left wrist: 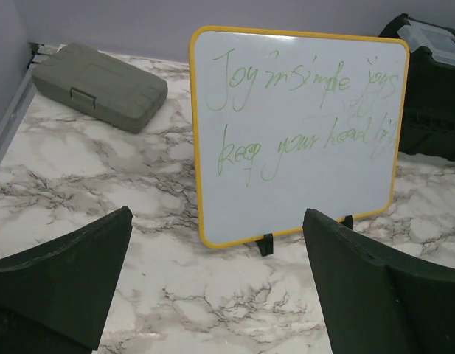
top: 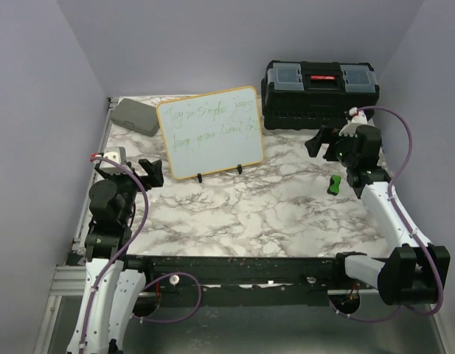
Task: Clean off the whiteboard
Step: Adjust the whiteboard at the center of the board.
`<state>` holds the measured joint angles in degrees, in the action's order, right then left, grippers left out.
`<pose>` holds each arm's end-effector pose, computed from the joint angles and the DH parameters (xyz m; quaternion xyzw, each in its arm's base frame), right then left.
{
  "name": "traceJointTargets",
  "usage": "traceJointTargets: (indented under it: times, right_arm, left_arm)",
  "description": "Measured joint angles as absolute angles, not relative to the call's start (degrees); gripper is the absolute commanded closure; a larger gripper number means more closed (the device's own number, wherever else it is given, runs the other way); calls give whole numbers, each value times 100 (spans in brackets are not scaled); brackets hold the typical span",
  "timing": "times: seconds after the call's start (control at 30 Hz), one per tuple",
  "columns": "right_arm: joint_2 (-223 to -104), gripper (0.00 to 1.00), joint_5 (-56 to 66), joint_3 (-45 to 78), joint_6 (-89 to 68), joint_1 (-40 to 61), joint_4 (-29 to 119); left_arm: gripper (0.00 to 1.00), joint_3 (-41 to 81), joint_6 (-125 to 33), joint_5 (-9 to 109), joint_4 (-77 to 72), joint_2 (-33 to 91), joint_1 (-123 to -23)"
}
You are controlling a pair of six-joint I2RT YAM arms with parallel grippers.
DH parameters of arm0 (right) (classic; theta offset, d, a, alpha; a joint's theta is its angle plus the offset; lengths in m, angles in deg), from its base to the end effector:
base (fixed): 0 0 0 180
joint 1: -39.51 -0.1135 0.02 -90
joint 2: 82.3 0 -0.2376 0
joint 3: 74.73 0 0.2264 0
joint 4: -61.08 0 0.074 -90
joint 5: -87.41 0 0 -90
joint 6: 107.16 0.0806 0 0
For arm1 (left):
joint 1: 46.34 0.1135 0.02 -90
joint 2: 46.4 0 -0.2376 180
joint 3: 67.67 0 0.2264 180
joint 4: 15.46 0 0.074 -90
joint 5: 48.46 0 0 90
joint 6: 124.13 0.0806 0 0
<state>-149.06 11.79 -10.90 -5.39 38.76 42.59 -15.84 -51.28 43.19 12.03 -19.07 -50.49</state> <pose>0.2936 0.0239 0.2647 0.0085 0.8227 0.1637 0.5443 0.1687 -0.0146 0.3084 -0.0723 0.7217 -0.1375 0.6746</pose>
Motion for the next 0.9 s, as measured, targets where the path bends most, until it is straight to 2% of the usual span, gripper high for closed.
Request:
traceJointTargets:
  times: [0.33,0.7,0.9]
  right_arm:
    - [-14911,0,1102,-1087,-511,3876,4264]
    - [-14898,0,3063,-1586,-2154,3883,4279]
    - [-14915,0,3296,-1682,-2644,3876,4120]
  left_arm:
    - [1,-1584,-5159,4312,1177,-1813,-5049]
    - [1,-1619,-5677,4907,803,-1494,-4928]
    - [1,-1721,-6114,5453,346,-1024,-4734]
